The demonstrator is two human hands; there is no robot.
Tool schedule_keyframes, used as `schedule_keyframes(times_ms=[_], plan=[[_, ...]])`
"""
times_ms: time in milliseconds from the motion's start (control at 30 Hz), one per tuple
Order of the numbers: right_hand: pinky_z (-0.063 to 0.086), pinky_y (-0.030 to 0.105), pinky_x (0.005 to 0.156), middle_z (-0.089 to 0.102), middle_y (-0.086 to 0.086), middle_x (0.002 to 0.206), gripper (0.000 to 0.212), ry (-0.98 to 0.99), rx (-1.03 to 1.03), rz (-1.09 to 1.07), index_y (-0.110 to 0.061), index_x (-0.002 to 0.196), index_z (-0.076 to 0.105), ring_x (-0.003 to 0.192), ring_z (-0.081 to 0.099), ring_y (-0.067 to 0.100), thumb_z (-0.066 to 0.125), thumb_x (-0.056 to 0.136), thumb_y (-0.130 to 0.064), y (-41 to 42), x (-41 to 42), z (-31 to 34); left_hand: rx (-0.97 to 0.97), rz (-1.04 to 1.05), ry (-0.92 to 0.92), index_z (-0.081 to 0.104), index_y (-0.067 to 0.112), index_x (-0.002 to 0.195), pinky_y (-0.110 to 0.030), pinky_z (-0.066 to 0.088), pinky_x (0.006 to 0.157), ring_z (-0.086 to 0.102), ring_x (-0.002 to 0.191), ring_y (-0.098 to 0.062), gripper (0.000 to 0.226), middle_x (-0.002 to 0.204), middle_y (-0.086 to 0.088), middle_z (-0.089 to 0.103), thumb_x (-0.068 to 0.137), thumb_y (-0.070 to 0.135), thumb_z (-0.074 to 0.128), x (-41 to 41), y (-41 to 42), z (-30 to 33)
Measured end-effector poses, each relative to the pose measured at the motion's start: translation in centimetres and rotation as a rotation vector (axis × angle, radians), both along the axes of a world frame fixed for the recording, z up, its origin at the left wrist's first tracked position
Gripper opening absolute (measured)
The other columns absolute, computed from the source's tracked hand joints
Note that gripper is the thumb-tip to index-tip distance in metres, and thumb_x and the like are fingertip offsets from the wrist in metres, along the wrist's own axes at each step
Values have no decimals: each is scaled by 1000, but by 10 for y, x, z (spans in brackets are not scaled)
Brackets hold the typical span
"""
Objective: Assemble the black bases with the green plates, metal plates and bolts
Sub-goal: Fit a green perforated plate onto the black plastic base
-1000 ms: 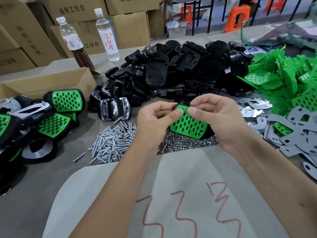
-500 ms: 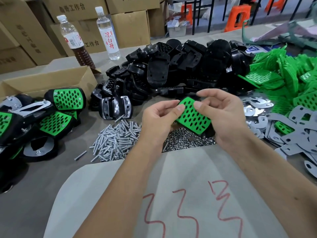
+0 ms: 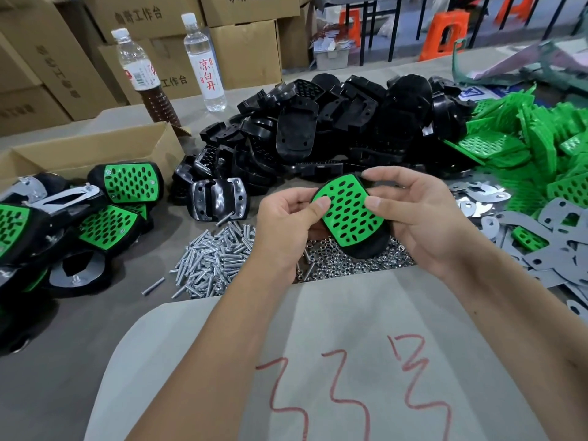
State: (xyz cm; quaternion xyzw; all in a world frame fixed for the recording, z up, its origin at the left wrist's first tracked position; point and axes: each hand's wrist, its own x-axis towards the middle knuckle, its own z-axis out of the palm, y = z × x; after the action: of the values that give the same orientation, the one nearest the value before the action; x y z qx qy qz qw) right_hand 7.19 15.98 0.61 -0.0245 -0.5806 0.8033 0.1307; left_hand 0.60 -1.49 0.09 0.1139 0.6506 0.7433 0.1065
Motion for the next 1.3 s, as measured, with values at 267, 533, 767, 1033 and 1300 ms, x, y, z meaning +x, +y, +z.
schedule_keyframes(times_ms=[267, 533, 767, 1033, 1300], plan=[[59, 49, 85, 74, 10, 81, 31, 102, 86, -189, -12, 91, 62, 86, 69, 31, 70, 86, 17, -13, -2, -2, 80, 56, 26, 70, 11, 112, -41, 57, 89, 67, 98, -19, 15, 110, -14, 74, 99, 5, 66, 9, 13, -3], [57, 31, 71, 70, 4, 80, 7, 99, -52, 45, -18, 87, 67, 75, 66, 19, 72, 85, -15, -20, 5, 3, 115, 81, 94, 77, 10, 102, -38, 60, 76, 71, 84, -18, 28, 89, -4, 76, 82, 30, 77, 8, 10, 2], [62, 34, 75, 75, 3, 86, 11, 18, -179, 79, -16, 95, 69, 79, 72, 18, 68, 84, -15, -20, 7, 0, 84, 101, 201, 73, 5, 105, -30, 57, 74, 69, 82, -12, 30, 89, -3, 74, 84, 27, 76, 11, 14, -2], [61, 31, 75, 76, 3, 80, 14, 119, -94, 27, -10, 98, 69, 75, 72, 16, 66, 84, -9, -20, 8, 6, 90, 111, 224, 73, 6, 105, -34, 57, 77, 67, 83, -13, 30, 90, -1, 73, 88, 30, 73, 16, 15, 0], [57, 26, 78, 74, 0, 82, 19, 215, 214, -50, -13, 98, 71, 79, 69, 14, 78, 82, -6, -21, 5, 4, -32, 261, 312, 68, 17, 92, -36, 54, 73, 59, 75, -9, 21, 80, 9, 65, 88, 37, 70, 16, 17, -2]])
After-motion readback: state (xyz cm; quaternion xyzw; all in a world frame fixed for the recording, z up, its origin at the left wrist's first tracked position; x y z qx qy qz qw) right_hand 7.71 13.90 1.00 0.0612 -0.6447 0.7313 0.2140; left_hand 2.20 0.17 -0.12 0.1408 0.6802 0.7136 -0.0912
